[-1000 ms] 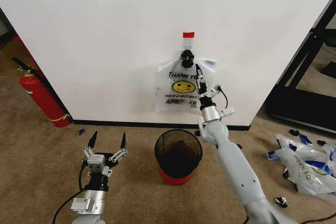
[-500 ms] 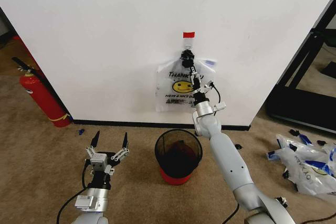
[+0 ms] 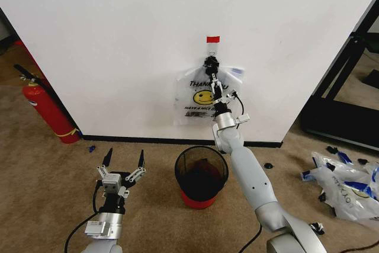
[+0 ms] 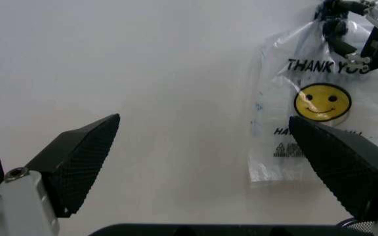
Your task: Pick up the garbage bag from the wall and place it over the trash bin.
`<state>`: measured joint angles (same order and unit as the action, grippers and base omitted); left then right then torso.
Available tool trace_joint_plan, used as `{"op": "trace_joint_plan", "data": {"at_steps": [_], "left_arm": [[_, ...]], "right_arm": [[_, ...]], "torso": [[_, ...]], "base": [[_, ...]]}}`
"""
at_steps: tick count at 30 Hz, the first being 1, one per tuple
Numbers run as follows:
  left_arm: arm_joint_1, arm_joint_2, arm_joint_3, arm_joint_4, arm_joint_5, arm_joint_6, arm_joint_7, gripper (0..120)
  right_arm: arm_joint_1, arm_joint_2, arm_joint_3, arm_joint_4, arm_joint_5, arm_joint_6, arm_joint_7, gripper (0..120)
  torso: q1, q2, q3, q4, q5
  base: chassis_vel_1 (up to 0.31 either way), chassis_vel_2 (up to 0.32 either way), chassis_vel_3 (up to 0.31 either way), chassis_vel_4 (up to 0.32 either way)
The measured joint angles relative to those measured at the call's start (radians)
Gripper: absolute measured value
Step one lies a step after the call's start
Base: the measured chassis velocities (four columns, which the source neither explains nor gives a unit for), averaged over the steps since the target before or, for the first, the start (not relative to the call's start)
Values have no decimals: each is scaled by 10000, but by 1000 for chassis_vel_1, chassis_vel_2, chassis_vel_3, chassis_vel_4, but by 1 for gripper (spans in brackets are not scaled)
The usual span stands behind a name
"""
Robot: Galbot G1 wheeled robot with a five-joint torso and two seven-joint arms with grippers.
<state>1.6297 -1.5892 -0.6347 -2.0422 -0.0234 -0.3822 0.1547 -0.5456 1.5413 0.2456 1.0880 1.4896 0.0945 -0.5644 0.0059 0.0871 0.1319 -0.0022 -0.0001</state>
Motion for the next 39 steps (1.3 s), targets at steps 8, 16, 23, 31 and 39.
{"op": "trace_joint_plan", "data": {"at_steps": [8, 16, 23, 31, 39], "left_arm": [[-48, 34, 30, 108, 0, -39, 0, 100], [-59, 99, 48, 160, -9, -69, -6, 100], [-66, 184, 52, 163, -36, -71, -11, 100], [-99, 216, 99, 179, -41, -70, -11, 100], [-87, 222, 104, 212, -41, -92, -12, 100]], "right_arm": [[32, -18, 49, 12, -149, 55, -25, 36], [48, -18, 78, -55, -295, 148, 0, 34], [37, -18, 108, -150, -407, 169, 8, 43], [-49, 0, 229, -296, -446, 170, -24, 70], [87, -12, 255, -362, -444, 158, -42, 52]], "torso": [[0, 0, 0, -1, 0], [0, 0, 0, -1, 0], [0, 0, 0, -1, 0], [0, 0, 0, -1, 0], [0, 0, 0, -1, 0]], "base": [[0, 0, 0, 0], [0, 0, 0, 0], [0, 0, 0, 0], [0, 0, 0, 0], [0, 0, 0, 0]]}}
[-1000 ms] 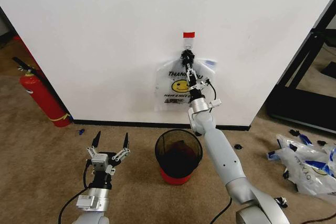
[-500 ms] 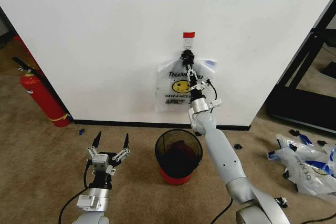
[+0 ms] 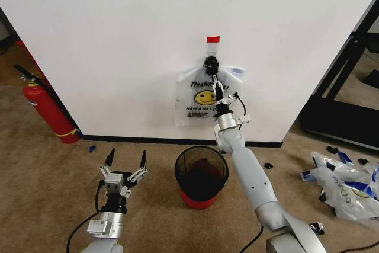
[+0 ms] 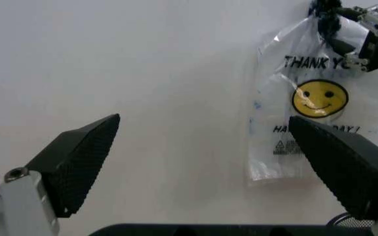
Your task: Pick up the garbage bag from the wall and place it over the trash bin.
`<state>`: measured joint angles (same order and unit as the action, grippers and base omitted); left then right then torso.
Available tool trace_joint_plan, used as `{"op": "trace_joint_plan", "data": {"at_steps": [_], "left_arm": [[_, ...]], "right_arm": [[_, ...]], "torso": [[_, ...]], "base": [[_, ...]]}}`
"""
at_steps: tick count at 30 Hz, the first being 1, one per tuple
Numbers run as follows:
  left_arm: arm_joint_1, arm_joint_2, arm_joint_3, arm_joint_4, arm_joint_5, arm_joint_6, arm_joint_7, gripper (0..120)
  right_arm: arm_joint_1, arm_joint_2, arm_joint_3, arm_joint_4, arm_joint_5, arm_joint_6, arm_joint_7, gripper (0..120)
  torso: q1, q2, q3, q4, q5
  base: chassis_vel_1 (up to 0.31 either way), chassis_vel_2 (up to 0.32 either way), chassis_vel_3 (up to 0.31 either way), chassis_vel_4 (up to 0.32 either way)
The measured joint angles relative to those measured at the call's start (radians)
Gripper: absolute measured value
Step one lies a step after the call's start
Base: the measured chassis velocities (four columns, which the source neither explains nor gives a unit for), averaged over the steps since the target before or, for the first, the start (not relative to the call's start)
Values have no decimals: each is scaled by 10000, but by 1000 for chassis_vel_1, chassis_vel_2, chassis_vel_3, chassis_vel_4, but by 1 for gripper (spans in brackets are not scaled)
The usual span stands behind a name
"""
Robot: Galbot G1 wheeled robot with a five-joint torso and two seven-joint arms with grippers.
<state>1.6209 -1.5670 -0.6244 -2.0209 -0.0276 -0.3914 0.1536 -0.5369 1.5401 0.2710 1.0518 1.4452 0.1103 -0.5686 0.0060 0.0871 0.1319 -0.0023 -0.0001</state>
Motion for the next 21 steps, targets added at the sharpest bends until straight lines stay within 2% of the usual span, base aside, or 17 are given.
{"op": "trace_joint_plan", "data": {"at_steps": [1, 6, 8, 9, 12, 21], "left_arm": [[0, 0, 0, 0, 0, 0, 0, 100], [11, 1, -10, 0, 0, -23, 0, 100], [12, 0, -11, 0, 0, -25, 0, 100], [29, -1, -13, 0, 0, -55, 1, 100], [31, -6, -14, 0, 0, -80, 0, 100], [51, -32, 5, 6, 11, -124, 0, 100]], "right_arm": [[0, 0, 0, 0, 0, 0, 0, 52], [69, 45, -5, -37, -21, -8, -30, 30], [70, 47, -5, -40, -30, -8, -35, 29], [53, 53, -6, -68, -92, -8, -63, 17], [21, 52, -6, -93, -152, -8, -74, 5], [-42, -4, -9, -29, -263, -7, -77, 0]], "torso": [[0, 0, 0, 0, 0], [0, 0, 0, 1, 0], [0, 0, 0, 1, 0], [0, 0, 0, 0, 0], [0, 0, 0, 0, 0], [0, 0, 0, 0, 0]], "base": [[0, 0, 0, 0], [0, 0, 0, 0], [0, 0, 0, 0], [0, 0, 0, 0], [0, 0, 0, 0], [0, 0, 0, 0]]}}
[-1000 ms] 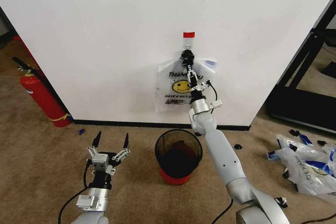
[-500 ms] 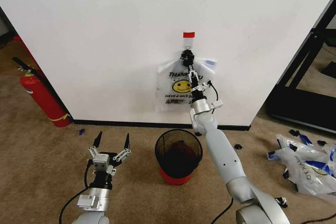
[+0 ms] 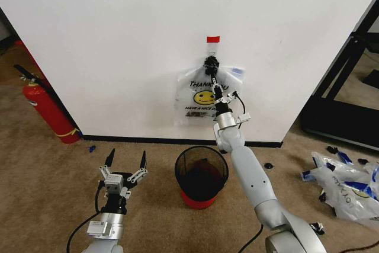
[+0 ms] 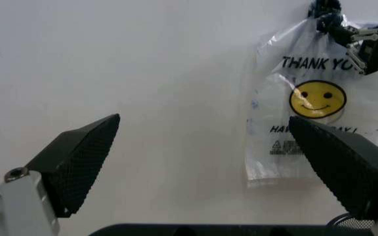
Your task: Pick up the garbage bag from the wall and place it over the trash bin.
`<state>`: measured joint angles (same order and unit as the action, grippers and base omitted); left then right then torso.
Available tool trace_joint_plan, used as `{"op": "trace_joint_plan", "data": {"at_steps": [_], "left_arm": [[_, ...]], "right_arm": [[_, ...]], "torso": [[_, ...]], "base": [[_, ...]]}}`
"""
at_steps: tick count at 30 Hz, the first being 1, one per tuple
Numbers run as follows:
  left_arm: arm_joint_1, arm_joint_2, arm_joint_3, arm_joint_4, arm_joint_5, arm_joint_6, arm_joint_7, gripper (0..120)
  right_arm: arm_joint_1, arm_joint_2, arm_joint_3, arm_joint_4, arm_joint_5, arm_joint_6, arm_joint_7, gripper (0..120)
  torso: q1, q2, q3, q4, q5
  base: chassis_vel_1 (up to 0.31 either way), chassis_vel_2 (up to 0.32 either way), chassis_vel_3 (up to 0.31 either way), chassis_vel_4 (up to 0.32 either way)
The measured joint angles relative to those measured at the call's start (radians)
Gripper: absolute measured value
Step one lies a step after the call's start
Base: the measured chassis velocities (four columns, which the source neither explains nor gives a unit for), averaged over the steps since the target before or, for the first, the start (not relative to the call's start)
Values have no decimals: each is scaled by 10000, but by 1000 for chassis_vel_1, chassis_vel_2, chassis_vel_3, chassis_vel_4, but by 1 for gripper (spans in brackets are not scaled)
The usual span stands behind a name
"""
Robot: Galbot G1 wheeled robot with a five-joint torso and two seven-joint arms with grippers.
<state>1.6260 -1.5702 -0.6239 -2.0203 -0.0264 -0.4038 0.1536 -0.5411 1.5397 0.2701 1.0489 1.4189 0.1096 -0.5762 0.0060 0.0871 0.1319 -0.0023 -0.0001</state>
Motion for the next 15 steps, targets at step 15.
{"op": "trace_joint_plan", "data": {"at_steps": [15], "left_arm": [[25, -5, 28, 6, 18, -65, -8, 100]], "right_arm": [[-1182, -367, -344, 559, -538, -75, -837, 0]], "torso": [[0, 0, 0, -1, 1]], "base": [[0, 0, 0, 0]]}}
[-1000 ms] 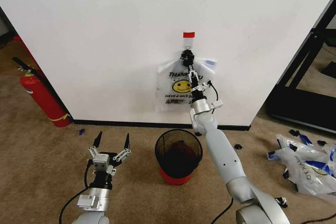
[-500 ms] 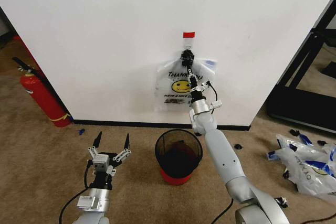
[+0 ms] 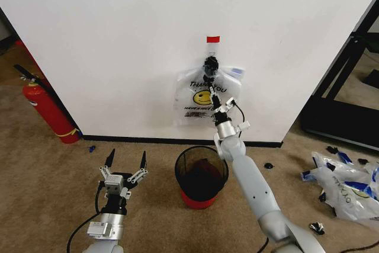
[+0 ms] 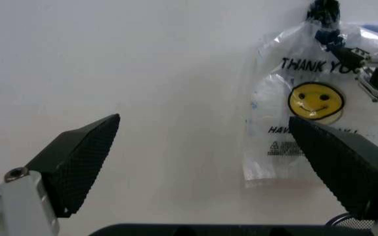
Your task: Pick up the garbage bag from the wall and place it over the trash bin.
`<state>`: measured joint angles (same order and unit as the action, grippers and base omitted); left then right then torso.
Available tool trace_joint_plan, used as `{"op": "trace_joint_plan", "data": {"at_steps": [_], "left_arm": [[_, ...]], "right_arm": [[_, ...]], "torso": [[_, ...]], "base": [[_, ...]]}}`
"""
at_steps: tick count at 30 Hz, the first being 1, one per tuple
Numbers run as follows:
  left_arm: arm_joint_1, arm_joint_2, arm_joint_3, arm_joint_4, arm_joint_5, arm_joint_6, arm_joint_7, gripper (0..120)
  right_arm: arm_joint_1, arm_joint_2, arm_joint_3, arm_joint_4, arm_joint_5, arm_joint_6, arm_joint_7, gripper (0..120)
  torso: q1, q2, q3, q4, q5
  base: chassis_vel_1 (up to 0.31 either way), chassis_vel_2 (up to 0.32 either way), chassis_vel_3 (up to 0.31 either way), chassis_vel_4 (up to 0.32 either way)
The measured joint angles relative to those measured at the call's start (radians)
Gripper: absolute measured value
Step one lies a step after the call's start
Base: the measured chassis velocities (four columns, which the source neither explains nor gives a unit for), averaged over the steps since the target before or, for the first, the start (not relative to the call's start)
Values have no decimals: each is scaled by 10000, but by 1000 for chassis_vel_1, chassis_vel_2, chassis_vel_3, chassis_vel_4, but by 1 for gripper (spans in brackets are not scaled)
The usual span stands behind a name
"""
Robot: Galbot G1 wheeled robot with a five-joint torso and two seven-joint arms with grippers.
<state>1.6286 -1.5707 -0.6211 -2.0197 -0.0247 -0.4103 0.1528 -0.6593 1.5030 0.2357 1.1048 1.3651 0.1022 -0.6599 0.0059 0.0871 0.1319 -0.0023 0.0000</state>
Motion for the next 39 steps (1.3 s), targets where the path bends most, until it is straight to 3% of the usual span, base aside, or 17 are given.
{"op": "trace_joint_plan", "data": {"at_steps": [14, 21, 39], "left_arm": [[118, 113, -16, -37, -4, -112, -23, 100], [164, 146, -25, -70, -23, -172, -41, 100], [208, 79, 32, -121, -9, -248, -41, 100]], "right_arm": [[-1232, -767, -230, 119, -1055, -651, -2095, 0], [-1643, -1610, -354, 39, -1951, -1274, -3304, 0], [-2290, -2759, -328, -71, -3329, -2124, -5171, 0]], "torso": [[0, 0, 0, 0, 0], [0, 0, 0, 0, 1], [0, 0, 0, 0, 0]], "base": [[0, 0, 0, 0], [0, 0, 0, 0], [0, 0, 0, 0]]}}
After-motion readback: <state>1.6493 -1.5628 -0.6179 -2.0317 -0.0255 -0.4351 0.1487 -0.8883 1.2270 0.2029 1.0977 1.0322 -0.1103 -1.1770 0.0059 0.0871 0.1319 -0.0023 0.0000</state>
